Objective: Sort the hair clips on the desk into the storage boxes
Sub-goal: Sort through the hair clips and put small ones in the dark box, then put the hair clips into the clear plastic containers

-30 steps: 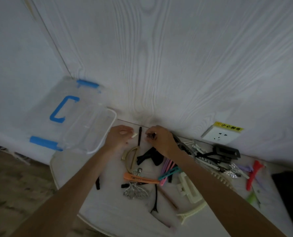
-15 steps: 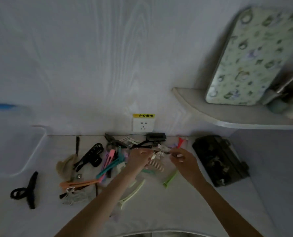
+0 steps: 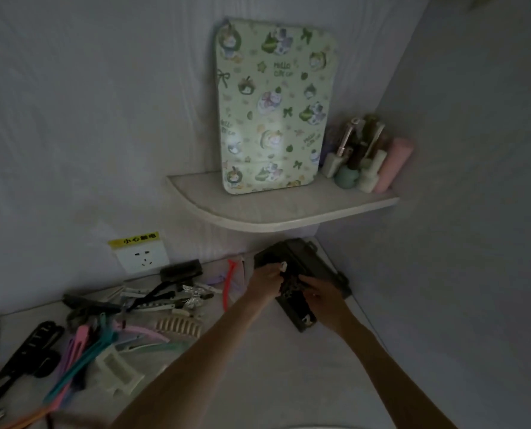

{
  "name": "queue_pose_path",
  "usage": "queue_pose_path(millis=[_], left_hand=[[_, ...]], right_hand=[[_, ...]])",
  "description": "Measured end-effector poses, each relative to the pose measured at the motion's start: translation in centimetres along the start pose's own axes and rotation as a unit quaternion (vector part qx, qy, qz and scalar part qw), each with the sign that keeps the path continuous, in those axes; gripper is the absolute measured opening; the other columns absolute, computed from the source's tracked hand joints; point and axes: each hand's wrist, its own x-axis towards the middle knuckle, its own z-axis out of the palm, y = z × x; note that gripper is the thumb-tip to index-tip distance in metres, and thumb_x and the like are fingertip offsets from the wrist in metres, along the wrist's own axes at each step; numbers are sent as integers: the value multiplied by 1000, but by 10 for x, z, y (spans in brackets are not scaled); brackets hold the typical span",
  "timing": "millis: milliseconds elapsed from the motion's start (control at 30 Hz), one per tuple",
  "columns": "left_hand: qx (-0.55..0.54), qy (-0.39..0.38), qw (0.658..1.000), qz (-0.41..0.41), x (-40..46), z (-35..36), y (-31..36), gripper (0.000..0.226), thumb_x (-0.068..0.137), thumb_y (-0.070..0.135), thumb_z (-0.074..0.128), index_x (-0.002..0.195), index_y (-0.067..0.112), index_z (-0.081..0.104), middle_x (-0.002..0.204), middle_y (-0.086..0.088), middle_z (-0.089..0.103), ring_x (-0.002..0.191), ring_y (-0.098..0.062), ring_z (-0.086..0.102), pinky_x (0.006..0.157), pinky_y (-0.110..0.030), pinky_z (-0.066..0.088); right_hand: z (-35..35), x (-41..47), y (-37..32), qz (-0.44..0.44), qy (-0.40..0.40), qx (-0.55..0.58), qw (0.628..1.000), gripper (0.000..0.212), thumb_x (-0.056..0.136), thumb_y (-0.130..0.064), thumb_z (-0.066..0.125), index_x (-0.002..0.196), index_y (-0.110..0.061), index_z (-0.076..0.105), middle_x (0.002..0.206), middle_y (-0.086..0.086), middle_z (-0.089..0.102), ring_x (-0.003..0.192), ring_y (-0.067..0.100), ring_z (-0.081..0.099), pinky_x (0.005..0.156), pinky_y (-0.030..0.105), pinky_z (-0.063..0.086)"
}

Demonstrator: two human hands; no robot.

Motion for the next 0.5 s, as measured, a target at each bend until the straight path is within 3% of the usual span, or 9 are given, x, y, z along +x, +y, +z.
queue_pose_path(millis=[67, 133, 167, 233, 300, 400, 500], left_hand=[[31, 17, 999, 19, -3, -3, -10, 26, 92, -4, 44, 88, 16, 59, 93, -1, 53, 86, -14, 54, 68, -19, 45], [44, 33, 997, 46, -14, -10, -19, 28, 90, -7, 46, 115, 0, 59, 107, -3, 55, 76, 1, 58, 59, -10, 43], [51, 36, 996, 68, -21, -16, -24, 30, 89, -7, 49, 118, -2, 57, 110, -5, 57, 73, 5, 59, 59, -7, 44], [67, 55, 990, 109, -30, -34, -37, 28, 84, -5, 56, 110, 0, 63, 108, -6, 64, 74, 12, 60, 65, -7, 45], [63, 77, 989, 112, -43, -58, -47, 25, 79, -5, 59, 100, 4, 68, 93, 1, 68, 70, 18, 59, 65, -7, 45], [84, 114, 985, 95, -64, -103, -58, 30, 79, -15, 54, 87, 11, 67, 73, 17, 68, 63, 9, 62, 58, -5, 45], [57, 167, 982, 69, -100, -156, -60, 32, 83, -14, 53, 79, 16, 65, 70, 10, 69, 56, 4, 64, 47, -10, 49]], right_hand=[[2, 2, 6, -11, -3, -14, 1000, 39, 94, -2, 40, 132, -9, 49, 133, 8, 52, 126, 24, 46, 107, 27, 34], [8, 1, 13, -15, 31, -7, 999, 36, 93, 2, 42, 125, -8, 55, 128, 10, 56, 121, 24, 51, 106, 31, 39], [12, 0, 14, -21, 56, -2, 998, 34, 92, 3, 43, 121, -8, 58, 123, 9, 59, 114, 23, 55, 101, 31, 45], [21, -1, 9, -42, 93, -15, 995, 31, 90, 4, 47, 113, -11, 62, 109, 4, 61, 94, 12, 58, 81, 15, 48], [30, 1, -7, -73, 99, -25, 992, 28, 89, 3, 51, 108, -12, 64, 100, 0, 59, 79, 2, 54, 75, 8, 41], [54, 8, -44, -102, 34, -28, 994, 26, 88, 2, 49, 103, -13, 65, 105, 1, 60, 89, 11, 57, 82, 18, 41], [93, 14, -92, -141, -60, -43, 987, 23, 88, -2, 48, 100, -11, 66, 107, 11, 65, 91, 20, 59, 71, 13, 40]])
